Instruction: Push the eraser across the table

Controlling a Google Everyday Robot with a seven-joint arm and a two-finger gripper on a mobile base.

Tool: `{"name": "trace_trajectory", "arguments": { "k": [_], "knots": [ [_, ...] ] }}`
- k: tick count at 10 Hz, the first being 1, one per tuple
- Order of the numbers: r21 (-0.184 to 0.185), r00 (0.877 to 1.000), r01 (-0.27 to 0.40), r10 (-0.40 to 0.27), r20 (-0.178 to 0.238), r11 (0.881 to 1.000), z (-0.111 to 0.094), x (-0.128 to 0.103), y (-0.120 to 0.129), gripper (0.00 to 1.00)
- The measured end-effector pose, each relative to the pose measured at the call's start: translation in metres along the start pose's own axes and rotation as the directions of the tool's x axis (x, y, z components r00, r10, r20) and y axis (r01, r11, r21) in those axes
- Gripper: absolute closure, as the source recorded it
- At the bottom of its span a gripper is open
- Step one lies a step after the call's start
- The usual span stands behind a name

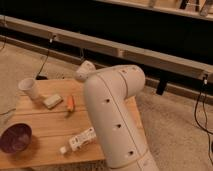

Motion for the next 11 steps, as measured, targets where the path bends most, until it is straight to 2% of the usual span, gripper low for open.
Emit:
{"name": "trace_trajectory", "arguments": {
  "k": [3, 8, 11],
  "knots": [
    [0.017, 1.0, 0.004, -0.004, 0.019, 1.0, 0.0, -0.013, -0.002, 0.94],
    [0.019, 1.0, 0.016, -0.016, 0.012, 1.0, 0.012, -0.018, 0.005, 0.94],
    [0.027, 0.998, 0.01, -0.011, 0.06, 1.0, 0.008, -0.036, 0.009, 0.94]
  ]
}}
